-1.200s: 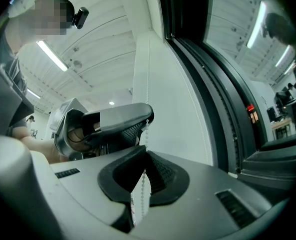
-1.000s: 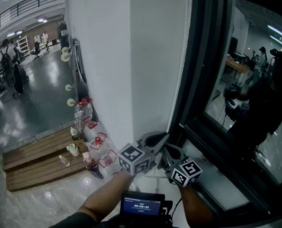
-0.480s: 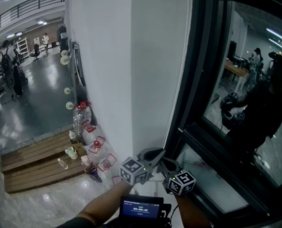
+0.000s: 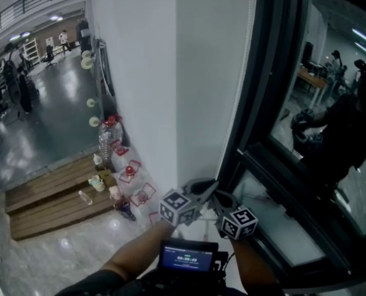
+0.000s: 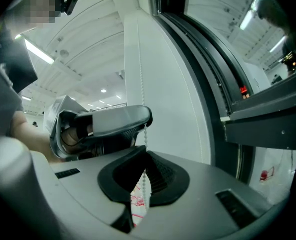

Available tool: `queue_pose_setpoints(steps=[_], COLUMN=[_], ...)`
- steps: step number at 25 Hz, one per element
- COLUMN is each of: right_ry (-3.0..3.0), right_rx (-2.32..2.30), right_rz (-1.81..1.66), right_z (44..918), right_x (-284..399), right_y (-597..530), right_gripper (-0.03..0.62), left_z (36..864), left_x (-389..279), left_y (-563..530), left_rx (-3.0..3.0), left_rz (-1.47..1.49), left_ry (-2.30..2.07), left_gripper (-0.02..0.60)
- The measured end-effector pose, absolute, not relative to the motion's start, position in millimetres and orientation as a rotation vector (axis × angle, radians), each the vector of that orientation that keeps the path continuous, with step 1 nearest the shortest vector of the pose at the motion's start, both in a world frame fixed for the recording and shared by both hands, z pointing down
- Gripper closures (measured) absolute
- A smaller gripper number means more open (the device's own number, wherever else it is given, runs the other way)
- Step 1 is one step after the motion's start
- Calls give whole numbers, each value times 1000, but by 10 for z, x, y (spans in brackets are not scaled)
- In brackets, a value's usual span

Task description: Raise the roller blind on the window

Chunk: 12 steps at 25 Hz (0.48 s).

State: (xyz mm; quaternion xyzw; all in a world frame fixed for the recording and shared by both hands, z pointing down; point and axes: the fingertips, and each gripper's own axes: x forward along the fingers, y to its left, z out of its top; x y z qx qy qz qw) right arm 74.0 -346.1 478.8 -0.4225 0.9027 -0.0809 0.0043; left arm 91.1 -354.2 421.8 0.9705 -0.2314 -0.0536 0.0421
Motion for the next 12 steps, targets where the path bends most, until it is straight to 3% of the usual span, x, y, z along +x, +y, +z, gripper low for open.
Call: queue_pose_setpoints(steps=[12], right_ry=[2831], right_rx=[-1366], right_rz=[-303], right_z=[4971], right_x=[775], right_y=[-3425], right_gripper=[591], left_z=[4430], left_x=[939], left_y=[-3512], left_rx=[2950], left_rz=[-116], left_ry=[-667], left_gripper=[578])
